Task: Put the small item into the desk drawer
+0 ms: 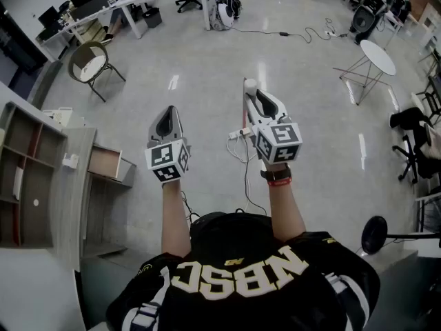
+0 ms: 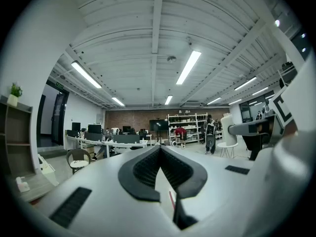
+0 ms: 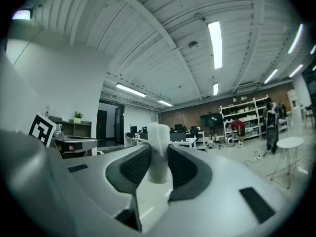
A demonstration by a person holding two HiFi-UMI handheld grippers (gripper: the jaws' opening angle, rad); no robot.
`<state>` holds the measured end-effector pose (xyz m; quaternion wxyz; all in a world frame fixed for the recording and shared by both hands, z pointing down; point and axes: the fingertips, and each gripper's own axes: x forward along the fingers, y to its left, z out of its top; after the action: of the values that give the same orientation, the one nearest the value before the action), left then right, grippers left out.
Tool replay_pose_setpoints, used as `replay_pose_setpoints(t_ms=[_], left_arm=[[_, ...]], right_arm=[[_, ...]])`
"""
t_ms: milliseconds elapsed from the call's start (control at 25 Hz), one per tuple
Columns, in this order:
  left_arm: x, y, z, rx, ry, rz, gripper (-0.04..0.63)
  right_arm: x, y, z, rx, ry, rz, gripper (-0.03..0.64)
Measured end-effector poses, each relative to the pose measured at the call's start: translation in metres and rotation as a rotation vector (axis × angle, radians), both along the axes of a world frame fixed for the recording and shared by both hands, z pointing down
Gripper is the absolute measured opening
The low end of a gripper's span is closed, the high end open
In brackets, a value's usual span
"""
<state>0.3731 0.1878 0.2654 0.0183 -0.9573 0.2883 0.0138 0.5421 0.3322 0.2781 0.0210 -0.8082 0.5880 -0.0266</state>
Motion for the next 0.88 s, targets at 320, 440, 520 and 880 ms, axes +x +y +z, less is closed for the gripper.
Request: replay_pose_setpoints(t_ms=[320,440,520,880], left_arm=[[-0.031,0.009,0.018,-0.016,-0.033,-0.07,0.012],[-0.054,-0.002,0.019,-0.026,-0.033,-0.12,0.012],[-0.074,-0.014,0.017,-0.037,-0.015,-0.152,0.012],[-0.156,-0.095,0.015,-0.045,-0.006,-0.297,0.012]], right_arm=[[-0.016,-0.015,0.013,0.002,-0.032,-0.098,0.118],[-0.035,-0.045,0.012,0.008,-0.035,-0.168,0.118],[-0.052,-0.068,0.011,0.01,-0.038,-0.211,0.118],[-0.137,-0.185,0.01,-0.017,-0.068,-0.392,0.117]])
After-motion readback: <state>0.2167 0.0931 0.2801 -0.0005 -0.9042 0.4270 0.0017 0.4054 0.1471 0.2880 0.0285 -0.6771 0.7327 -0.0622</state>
